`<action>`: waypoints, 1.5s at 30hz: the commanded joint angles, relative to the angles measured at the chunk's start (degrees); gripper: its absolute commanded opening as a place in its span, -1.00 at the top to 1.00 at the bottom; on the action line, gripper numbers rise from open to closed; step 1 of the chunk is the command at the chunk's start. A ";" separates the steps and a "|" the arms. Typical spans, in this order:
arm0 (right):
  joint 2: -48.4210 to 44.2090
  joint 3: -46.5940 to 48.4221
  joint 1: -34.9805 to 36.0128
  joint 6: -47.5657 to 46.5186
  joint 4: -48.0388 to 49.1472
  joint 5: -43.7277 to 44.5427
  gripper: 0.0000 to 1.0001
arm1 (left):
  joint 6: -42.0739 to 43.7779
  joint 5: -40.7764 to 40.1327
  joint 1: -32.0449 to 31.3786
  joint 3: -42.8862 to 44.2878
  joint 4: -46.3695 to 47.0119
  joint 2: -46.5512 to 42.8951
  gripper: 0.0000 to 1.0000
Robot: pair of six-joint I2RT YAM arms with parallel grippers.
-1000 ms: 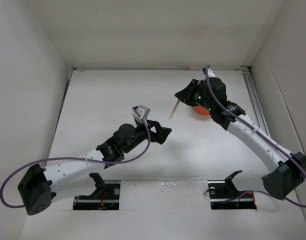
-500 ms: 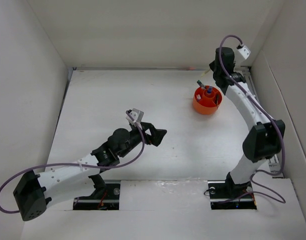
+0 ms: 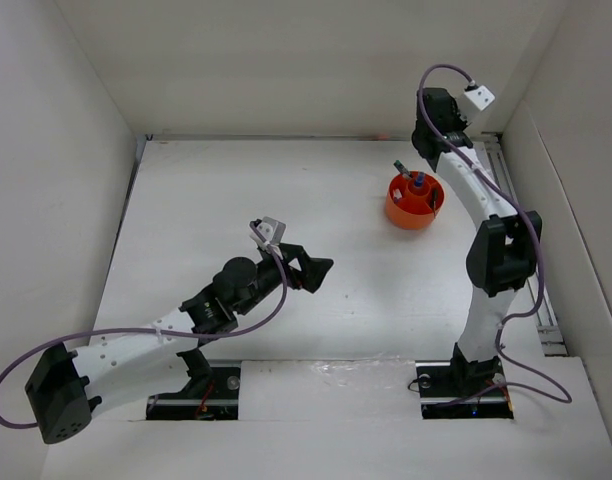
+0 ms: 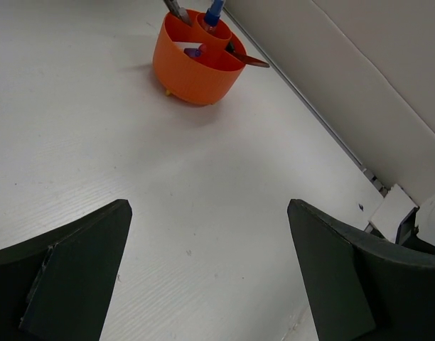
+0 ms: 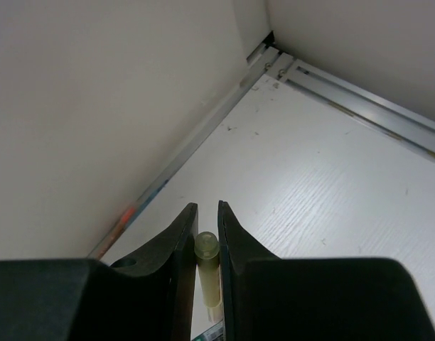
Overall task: Sort the stationery into containers
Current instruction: Place the pen in the storage box.
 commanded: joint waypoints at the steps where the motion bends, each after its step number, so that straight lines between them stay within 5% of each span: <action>1: -0.27 -2.25 0.01 -1.40 0.99 3.89 1.00 | -0.27 0.19 0.03 -0.04 1.49 -1.57 -0.81; 34: 4.56 -7.01 2.81 2.38 -1.38 1.34 1.00 | -0.27 0.28 0.03 -0.04 1.49 -1.13 -0.78; 45: 3.25 -3.76 7.29 0.28 -3.14 8.98 1.00 | -0.27 0.45 0.03 -0.04 1.49 -0.60 -0.78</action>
